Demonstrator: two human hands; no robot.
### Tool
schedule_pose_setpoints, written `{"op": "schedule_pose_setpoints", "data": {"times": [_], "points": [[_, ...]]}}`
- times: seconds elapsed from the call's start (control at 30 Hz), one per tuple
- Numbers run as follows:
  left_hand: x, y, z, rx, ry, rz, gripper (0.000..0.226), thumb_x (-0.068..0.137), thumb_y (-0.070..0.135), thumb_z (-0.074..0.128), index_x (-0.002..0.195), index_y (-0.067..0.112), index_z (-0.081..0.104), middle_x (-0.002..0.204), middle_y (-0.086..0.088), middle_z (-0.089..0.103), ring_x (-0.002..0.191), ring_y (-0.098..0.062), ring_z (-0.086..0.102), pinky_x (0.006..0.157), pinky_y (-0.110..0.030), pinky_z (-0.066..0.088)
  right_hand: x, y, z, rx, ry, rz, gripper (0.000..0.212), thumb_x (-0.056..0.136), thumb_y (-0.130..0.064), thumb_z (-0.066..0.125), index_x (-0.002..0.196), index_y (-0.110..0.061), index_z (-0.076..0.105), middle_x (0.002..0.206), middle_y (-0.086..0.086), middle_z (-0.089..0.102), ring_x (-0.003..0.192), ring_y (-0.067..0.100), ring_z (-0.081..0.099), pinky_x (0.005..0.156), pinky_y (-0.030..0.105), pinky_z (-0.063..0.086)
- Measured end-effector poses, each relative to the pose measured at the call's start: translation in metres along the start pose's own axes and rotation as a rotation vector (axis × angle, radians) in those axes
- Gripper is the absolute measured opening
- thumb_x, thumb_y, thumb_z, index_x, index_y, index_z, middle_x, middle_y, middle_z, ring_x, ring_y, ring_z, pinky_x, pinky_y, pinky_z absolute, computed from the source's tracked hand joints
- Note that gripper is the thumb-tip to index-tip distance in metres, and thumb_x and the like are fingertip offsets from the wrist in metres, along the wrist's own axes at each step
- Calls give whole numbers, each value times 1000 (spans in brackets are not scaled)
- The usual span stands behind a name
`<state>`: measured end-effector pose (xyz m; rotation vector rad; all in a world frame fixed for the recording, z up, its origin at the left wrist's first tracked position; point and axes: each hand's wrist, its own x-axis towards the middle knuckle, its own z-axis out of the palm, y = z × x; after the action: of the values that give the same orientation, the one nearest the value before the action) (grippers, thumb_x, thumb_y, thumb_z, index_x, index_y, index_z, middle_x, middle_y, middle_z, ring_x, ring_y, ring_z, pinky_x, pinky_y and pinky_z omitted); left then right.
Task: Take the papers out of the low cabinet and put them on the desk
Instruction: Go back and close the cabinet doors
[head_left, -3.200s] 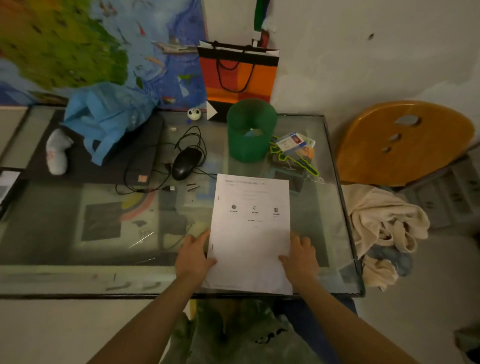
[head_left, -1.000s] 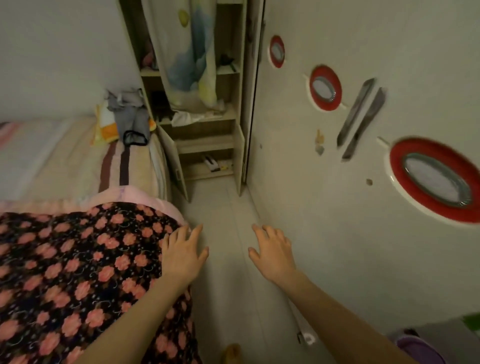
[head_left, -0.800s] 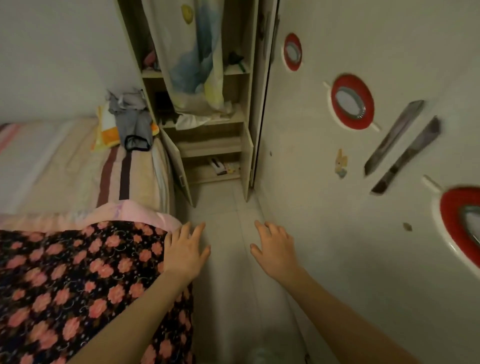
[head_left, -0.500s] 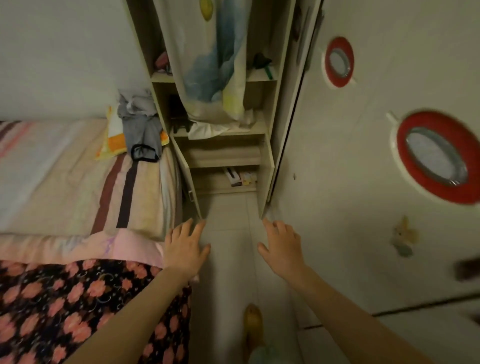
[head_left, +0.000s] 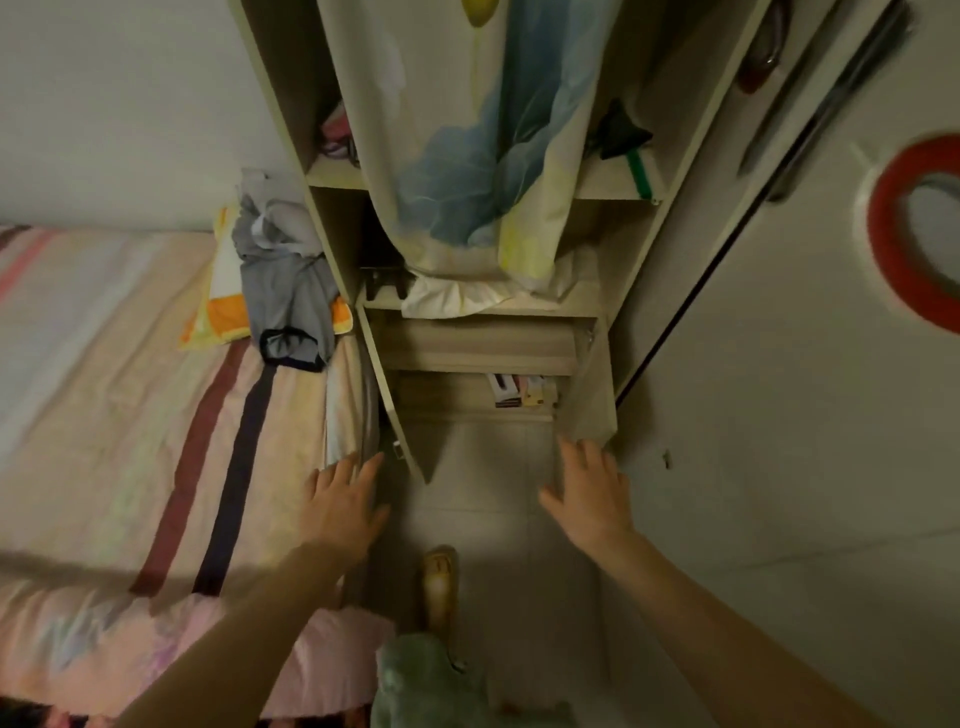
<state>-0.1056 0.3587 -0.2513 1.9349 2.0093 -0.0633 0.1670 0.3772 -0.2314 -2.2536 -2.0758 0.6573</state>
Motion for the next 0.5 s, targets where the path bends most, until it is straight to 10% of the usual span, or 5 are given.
{"op": "schedule_pose_setpoints", "data": {"times": [0.5], "points": [[252,-46,45,136,-261,113,69,88,36,50,144,31,10,158,-9,2,145,-31,6,117,-51,8,219,9,58,-89,-161,319,65,88,-39,56,143,-25,24,152,7,29,133,35,32,104,50,34]]}}
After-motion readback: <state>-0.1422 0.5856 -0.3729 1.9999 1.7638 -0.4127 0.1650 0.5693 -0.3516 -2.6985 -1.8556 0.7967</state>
